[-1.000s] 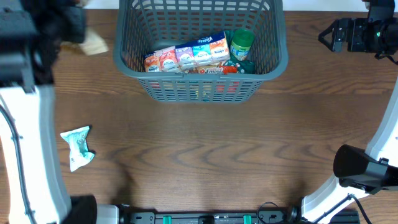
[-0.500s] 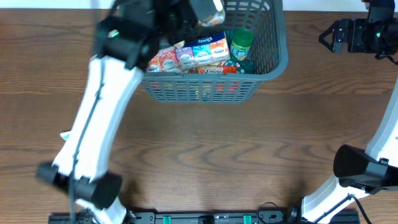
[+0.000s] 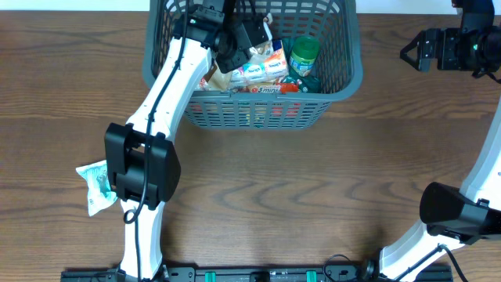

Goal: Pack container
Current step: 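Carry the mushroom bag into the basket and release it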

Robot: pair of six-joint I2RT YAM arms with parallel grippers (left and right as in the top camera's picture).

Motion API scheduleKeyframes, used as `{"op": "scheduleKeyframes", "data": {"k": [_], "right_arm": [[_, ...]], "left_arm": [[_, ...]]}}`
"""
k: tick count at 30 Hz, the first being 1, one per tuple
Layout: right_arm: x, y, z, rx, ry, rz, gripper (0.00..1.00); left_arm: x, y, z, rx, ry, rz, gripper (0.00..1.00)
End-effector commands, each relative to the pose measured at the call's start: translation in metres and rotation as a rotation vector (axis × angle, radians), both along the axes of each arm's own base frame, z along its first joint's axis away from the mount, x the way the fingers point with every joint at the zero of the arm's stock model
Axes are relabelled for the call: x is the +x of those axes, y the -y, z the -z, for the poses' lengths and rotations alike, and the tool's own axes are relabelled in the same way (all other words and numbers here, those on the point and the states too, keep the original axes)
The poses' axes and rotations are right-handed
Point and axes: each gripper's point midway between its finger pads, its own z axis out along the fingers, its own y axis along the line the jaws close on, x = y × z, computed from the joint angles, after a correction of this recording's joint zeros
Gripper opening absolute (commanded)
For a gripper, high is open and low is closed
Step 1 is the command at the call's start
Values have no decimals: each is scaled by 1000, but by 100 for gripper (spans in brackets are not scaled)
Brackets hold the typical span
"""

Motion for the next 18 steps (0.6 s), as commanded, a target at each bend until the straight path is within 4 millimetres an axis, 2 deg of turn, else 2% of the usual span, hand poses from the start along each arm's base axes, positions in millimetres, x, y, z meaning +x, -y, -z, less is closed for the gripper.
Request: {"op": "scheduleKeyframes", "data": {"k": [1,4,8,11,14,18], "right_arm": [[0,1,2,-9,-7,-12,99],[0,1,2,-10,-5,-12,99],[1,1,2,-11,-1,-12,99],[1,1,2,-11,-1,-12,99],[1,1,2,-11,-1,-12,99],[1,1,2,-11,-1,-12,99]], "left_arm": [[-4,-1,-34,-16,54,-30,98],[-5,-7,-80,-56,132,-103,98],[-25,-20,-168,-124,292,-142,98],[-47,-47,-226,-165,394,-278,98],[-82,-92,-252,-171,398,-486,98],[-141,-148,-252,-123,303,-684,99]]}}
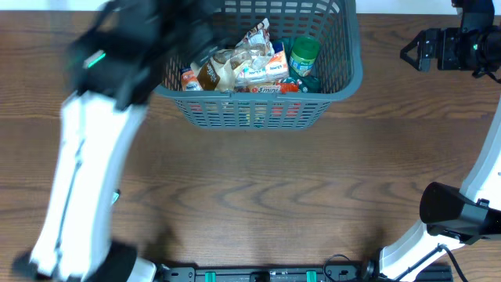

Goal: Pack container
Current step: 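Carry the mushroom bag into the basket and release it, then grasp the mint-green packet with the left gripper and lift it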

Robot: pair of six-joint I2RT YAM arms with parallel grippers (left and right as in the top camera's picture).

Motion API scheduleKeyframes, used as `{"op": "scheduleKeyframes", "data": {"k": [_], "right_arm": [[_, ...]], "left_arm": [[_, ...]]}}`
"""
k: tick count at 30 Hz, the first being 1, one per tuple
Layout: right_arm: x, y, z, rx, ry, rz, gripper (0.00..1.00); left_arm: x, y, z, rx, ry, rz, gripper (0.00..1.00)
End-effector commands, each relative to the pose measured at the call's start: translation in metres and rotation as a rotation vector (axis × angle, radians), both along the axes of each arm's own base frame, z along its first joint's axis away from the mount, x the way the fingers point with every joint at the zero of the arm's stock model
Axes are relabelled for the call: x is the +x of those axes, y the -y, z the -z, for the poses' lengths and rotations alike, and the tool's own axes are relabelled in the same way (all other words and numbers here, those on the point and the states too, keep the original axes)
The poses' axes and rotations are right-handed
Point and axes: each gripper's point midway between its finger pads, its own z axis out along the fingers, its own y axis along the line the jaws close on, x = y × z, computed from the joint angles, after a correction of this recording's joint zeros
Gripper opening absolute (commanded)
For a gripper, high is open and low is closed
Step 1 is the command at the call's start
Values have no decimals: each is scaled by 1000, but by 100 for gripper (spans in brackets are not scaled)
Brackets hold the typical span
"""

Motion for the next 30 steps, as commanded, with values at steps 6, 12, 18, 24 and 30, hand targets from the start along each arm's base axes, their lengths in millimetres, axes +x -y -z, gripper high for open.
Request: {"op": "scheduleKeyframes", "data": {"k": [6,12,18,24,30], "right_arm": [[1,1,2,-8,-1,-9,99],[2,1,1,-10,6,-10,99],[2,1,1,-9,6,-9,99],[2,1,1,-9,5,-10,99],[1,1,1,-9,3,-9,99]], "left_arm": [[-105,-132,25,-155,-230,-630,98],[-153,-183,47,-237,-279,-887,98],[-153,-200,109,-346,-350,-964,98],[-140,-212,223,-475,-533,-1065,98],[-139,-225,319,-517,-643,-1138,99]]}}
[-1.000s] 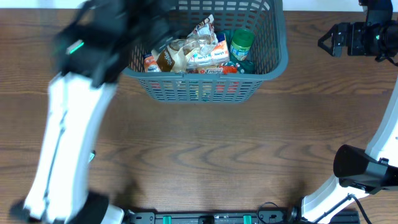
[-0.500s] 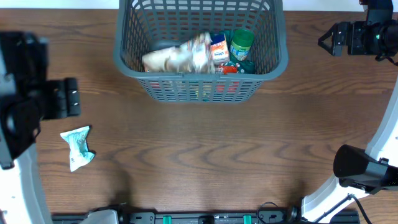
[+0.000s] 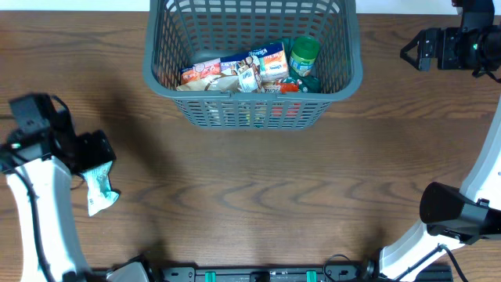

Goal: Pack container
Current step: 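Grasp the mint-green packet with the left gripper and lift it, then carry the mint-green packet into the basket and open the left gripper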

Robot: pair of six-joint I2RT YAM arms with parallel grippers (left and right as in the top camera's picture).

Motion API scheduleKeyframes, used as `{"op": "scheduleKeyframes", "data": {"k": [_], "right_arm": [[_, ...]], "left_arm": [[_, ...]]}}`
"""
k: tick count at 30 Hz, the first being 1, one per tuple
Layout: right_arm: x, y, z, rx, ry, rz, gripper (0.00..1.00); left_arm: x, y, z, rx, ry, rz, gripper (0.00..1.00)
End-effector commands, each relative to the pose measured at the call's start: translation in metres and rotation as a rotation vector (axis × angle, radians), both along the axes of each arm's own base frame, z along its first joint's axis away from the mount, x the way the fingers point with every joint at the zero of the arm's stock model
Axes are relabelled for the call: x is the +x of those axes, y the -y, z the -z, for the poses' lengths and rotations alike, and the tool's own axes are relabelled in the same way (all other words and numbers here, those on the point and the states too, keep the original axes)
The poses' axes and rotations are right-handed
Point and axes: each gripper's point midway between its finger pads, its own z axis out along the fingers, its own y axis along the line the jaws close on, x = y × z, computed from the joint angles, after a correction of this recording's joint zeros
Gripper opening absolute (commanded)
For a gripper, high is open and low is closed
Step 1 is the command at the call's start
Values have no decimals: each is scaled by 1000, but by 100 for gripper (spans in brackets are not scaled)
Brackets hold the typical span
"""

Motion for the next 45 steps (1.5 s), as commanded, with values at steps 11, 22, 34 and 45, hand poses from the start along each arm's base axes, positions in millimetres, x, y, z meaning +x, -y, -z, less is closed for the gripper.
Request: {"op": "scheduleKeyframes", "data": {"k": [11,22,34,45], "right_arm": [[0,0,1,-4,-4,-6,99],[0,0,1,-5,-4,-6,99],[0,0,1,-5,-4,-7,99],[-4,-1,3,-1,-19,-7,99]], "left_arm": [[-5,-10,119,-130,-170,-81,98],[-13,-2,146,-190,-252,-81,63],[39,9,68,-269,-57,-23,6],[161,78,-170,43,425,520,6]]}}
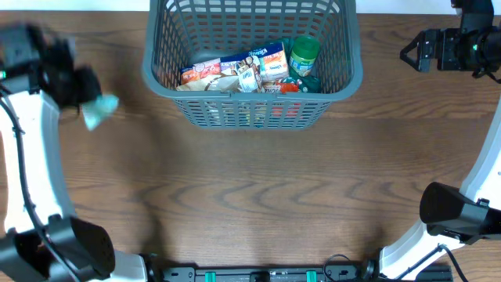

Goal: Pack container
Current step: 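Carry the mint-green packet into the basket and open the left gripper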

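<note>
The grey plastic basket [344, 78] stands at the back middle of the table, holding several snack packets [235, 74] and a green-lidded jar [304, 53]. My left gripper [84, 94] is raised at the far left, blurred by motion, and is shut on a pale teal-and-white packet [99, 110] that hangs from it above the wood. My right gripper [409, 52] hovers at the back right, to the right of the basket; its fingers look spread with nothing between them.
The wooden table [258, 196] stretches in front of the basket. The right arm's base [454, 211] stands at the front right, the left arm's base [74, 251] at the front left.
My left gripper, which was down at the teal packet on the table's left, now holds it lifted, farther back and slightly right. The right arm is unchanged.
My left gripper was inside the basket among the packets. Then it was swinging out to the left, blurred. Then it was low at the teal packet lying on the left of the table. Now it holds that packet in the air. The right arm never moved.
</note>
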Robot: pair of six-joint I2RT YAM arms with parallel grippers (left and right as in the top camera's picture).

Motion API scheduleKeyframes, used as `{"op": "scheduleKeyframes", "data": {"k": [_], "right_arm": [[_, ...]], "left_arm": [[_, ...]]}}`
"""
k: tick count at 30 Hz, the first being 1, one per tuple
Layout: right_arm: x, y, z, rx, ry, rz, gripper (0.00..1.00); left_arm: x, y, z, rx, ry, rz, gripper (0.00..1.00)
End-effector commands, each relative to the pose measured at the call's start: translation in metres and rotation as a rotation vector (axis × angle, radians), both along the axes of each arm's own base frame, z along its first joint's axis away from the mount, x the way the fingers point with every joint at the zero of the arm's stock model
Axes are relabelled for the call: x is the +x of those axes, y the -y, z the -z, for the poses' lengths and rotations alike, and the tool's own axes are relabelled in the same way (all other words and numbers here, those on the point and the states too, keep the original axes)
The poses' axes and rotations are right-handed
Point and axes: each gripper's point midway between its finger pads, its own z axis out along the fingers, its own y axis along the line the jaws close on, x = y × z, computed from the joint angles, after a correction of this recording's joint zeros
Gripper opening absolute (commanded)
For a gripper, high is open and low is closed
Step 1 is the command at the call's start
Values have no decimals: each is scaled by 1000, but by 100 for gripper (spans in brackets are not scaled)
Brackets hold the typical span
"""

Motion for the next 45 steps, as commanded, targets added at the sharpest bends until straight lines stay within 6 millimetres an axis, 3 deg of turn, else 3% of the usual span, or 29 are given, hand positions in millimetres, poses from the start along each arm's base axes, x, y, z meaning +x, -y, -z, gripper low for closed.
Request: {"op": "scheduleKeyframes", "data": {"k": [1,5,7,9,12,16,21,23,24,25,29,32,33,34,38,43,45], "right_arm": [[-1,0,1,-3,-5,-8,99],[-1,0,2,-2,-8,-8,99],[-1,0,1,-2,-8,-8,99],[-1,0,2,-2,-8,-8,99],[-1,0,1,-2,-8,-8,99],[-1,0,2,-2,-8,-8,99],[-2,0,2,-2,-9,-8,99],[-3,-1,2,-1,-13,-8,99],[-3,-1,2,0,-15,-8,99],[-3,-1,3,0,-16,-8,99],[-3,-1,3,0,-17,-8,99],[-3,-1,3,0,-17,-7,99],[-3,-1,3,0,-17,-8,99],[-3,-1,2,0,-16,-8,99],[2,1,0,-7,9,-7,99],[35,10,-23,-36,170,16,99],[49,13,-35,-37,242,38,99]], "left_arm": [[21,48,-79,155,202,264,6],[38,94,-147,377,384,430,6],[42,125,-162,455,456,561,6],[43,158,-165,536,498,713,6],[45,204,-152,613,510,907,6],[61,264,-111,648,509,1137,6],[105,293,-60,705,506,1229,6],[124,295,-34,702,487,1226,17],[131,294,-21,694,467,1220,17],[137,292,-5,673,437,1209,25],[147,282,44,578,317,1150,43],[147,277,56,563,282,1145,56],[146,276,57,561,277,1143,66],[146,274,55,561,276,1134,100],[141,257,25,576,272,1002,98],[94,237,-37,538,273,937,98],[74,220,-59,514,257,856,98]]}}
